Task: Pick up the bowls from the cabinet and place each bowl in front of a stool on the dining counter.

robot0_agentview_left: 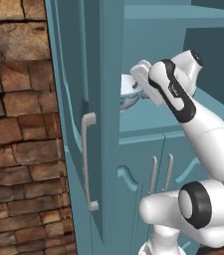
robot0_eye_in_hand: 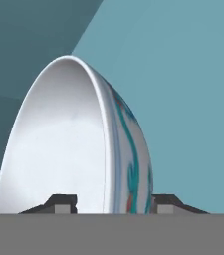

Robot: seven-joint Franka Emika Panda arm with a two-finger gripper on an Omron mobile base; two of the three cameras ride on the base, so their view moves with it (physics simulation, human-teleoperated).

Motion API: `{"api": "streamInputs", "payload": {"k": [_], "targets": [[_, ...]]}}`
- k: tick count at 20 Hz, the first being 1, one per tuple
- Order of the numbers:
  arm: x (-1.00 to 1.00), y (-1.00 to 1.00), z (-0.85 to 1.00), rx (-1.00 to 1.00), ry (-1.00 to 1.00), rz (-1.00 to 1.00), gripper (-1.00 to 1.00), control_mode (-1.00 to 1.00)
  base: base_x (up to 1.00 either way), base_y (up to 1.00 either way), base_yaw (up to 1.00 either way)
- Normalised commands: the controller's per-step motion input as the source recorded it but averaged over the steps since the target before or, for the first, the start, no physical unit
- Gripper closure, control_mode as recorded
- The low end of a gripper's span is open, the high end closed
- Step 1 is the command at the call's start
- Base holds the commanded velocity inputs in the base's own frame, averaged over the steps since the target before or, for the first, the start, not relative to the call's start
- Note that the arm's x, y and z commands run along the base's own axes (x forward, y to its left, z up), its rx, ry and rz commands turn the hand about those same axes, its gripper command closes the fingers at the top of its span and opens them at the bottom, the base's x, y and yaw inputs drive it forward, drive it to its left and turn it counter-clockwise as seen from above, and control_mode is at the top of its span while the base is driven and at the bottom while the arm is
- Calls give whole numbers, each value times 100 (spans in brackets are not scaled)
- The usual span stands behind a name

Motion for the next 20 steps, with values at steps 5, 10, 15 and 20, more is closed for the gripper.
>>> {"api": "streamInputs", "payload": {"k": [5,10,15,20], "targets": [[-93,4,-21,0,-6,1,100,-100,0,0,0],[-100,-54,0,1,-25,-14,100,-100,0,0,0],[-100,-43,35,0,-10,-11,100,-100,0,0,0],[-100,-18,51,2,32,-6,100,-100,0,0,0]]}}
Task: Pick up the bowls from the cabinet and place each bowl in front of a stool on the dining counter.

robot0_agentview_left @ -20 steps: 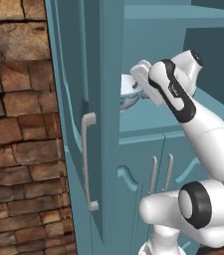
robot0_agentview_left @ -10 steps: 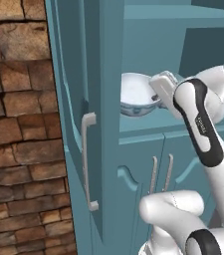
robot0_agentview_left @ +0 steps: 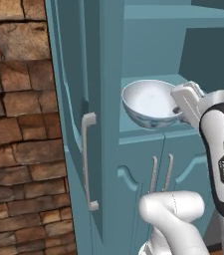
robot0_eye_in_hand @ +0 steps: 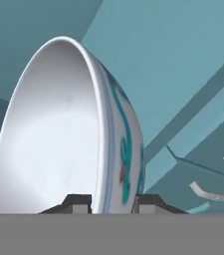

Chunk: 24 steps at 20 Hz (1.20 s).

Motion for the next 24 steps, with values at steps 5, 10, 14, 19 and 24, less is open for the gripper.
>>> {"api": "streamInputs", "payload": {"k": [5,10,14,19,24], "targets": [[-100,-26,34,1,30,-10,100,-100,0,0,0],[-81,-21,2,0,3,-3,100,-100,0,0,0],[-39,-3,0,0,0,0,100,-100,0,0,0],[-3,7,0,-1,0,0,100,100,-31,1,0],[0,0,0,0,0,0,100,100,-100,-2,-15]]}}
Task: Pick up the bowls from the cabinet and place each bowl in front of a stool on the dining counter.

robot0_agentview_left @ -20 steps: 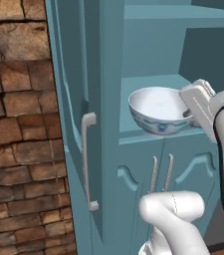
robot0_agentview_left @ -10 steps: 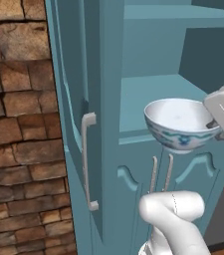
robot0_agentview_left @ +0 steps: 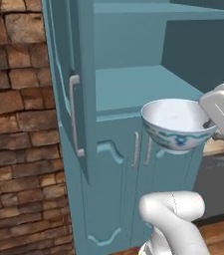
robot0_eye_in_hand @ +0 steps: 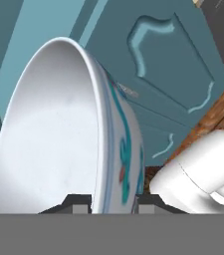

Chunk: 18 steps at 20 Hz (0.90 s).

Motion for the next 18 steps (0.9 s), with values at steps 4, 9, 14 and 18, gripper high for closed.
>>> {"api": "streamInputs", "payload": {"k": [4,9,14,18], "targets": [[0,0,0,0,0,0,100,100,-100,19,-45],[0,0,0,0,0,0,100,100,-100,34,-77],[0,0,0,0,0,0,100,100,-99,25,-87],[0,0,0,0,0,0,100,100,-84,13,-88]]}}
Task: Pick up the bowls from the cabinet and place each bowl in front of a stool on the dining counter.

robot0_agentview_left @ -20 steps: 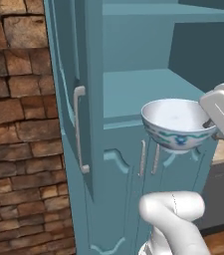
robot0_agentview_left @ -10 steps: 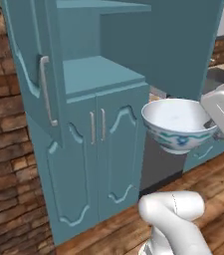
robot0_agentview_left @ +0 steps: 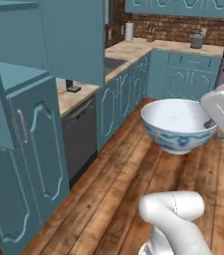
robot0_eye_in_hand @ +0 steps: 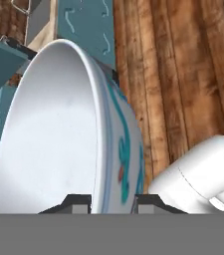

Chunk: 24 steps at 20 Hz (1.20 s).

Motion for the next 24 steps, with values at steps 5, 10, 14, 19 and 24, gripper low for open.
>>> {"api": "streamInputs", "payload": {"k": [5,10,14,19,24], "targets": [[0,0,0,0,0,0,100,100,-74,-25,-65],[0,0,0,0,0,0,100,100,-30,-98,-42],[0,0,0,0,0,0,100,100,-46,-100,-12],[0,0,0,0,0,0,100,100,-42,-100,-13],[0,0,0,0,0,0,100,100,-20,-100,-27]]}}
